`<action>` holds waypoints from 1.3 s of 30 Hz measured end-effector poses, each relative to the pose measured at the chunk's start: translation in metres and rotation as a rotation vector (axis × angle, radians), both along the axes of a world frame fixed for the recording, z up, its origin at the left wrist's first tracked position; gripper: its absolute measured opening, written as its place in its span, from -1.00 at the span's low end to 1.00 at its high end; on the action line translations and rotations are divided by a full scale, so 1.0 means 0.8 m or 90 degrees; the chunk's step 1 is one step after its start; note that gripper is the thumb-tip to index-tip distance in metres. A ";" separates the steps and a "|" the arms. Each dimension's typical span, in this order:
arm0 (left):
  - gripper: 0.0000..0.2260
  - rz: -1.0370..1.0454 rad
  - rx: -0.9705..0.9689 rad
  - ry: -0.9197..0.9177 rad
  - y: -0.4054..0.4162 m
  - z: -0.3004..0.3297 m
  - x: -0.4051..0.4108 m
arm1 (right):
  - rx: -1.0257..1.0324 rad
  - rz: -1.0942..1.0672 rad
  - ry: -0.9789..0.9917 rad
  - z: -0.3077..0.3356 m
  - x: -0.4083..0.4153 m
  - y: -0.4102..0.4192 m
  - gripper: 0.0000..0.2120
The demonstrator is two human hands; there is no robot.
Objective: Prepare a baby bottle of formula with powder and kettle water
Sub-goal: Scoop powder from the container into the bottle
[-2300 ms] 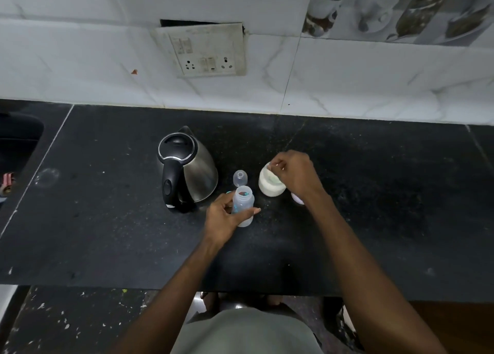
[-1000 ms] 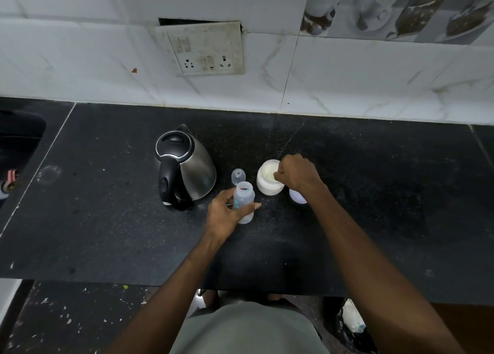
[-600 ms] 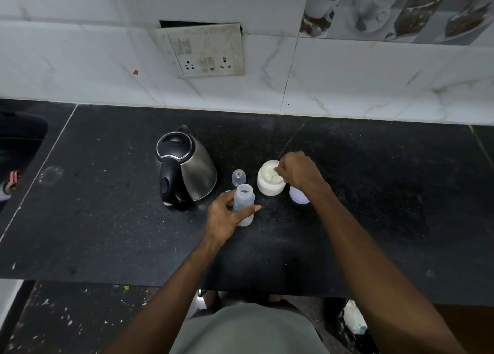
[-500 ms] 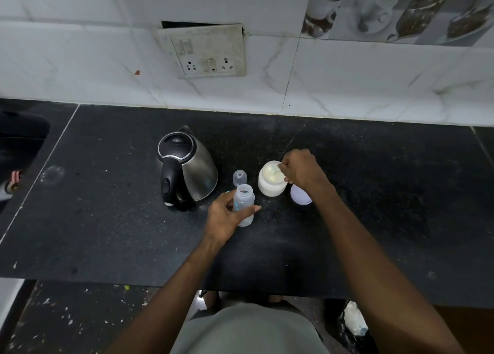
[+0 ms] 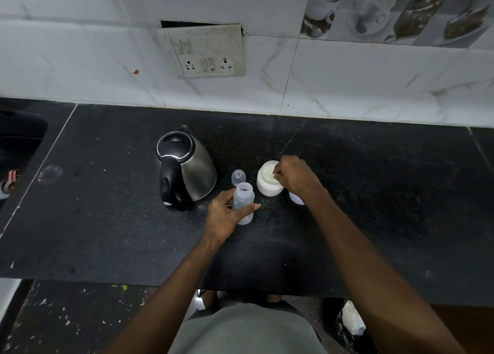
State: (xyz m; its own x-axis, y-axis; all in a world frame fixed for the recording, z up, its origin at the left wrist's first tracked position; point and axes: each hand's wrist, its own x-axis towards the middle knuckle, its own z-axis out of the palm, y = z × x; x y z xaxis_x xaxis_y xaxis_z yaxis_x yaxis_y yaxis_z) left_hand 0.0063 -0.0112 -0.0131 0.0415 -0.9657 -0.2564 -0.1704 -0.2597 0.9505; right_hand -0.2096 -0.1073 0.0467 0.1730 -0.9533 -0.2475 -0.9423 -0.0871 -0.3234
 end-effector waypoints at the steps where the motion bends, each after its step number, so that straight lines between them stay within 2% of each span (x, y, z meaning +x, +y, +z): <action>1: -0.48 -0.001 0.002 -0.001 -0.001 0.000 0.001 | 0.013 -0.001 -0.004 -0.001 0.000 0.000 -0.80; 6: -0.52 0.008 0.006 -0.007 0.000 0.001 0.006 | 0.044 -0.021 -0.059 0.002 -0.003 -0.003 -0.83; 17: -0.56 0.017 -0.001 0.001 0.001 0.004 0.005 | -0.031 -0.140 -0.169 -0.001 -0.020 -0.004 -0.84; 25: -0.63 0.016 -0.001 -0.010 0.005 0.008 0.004 | -0.030 -0.058 -0.229 0.006 -0.013 0.006 -0.86; 29: -0.68 0.008 -0.004 -0.008 0.008 0.011 0.002 | -0.022 0.028 -0.194 0.008 -0.001 0.007 -0.87; 34: -0.54 0.004 0.011 -0.004 0.010 0.011 0.001 | 0.006 0.085 -0.149 0.015 -0.006 0.003 -0.90; 39: -0.53 0.008 0.015 -0.004 0.011 0.011 0.001 | 0.046 0.104 -0.088 0.026 -0.020 -0.004 -0.84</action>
State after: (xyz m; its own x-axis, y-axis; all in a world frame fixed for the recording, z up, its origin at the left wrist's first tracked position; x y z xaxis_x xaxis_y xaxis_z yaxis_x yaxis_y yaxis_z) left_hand 0.0071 -0.0024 -0.0044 0.0546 -0.9589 -0.2784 -0.1731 -0.2837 0.9431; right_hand -0.2256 -0.1107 0.0673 0.3601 -0.8907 -0.2774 -0.8642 -0.2064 -0.4589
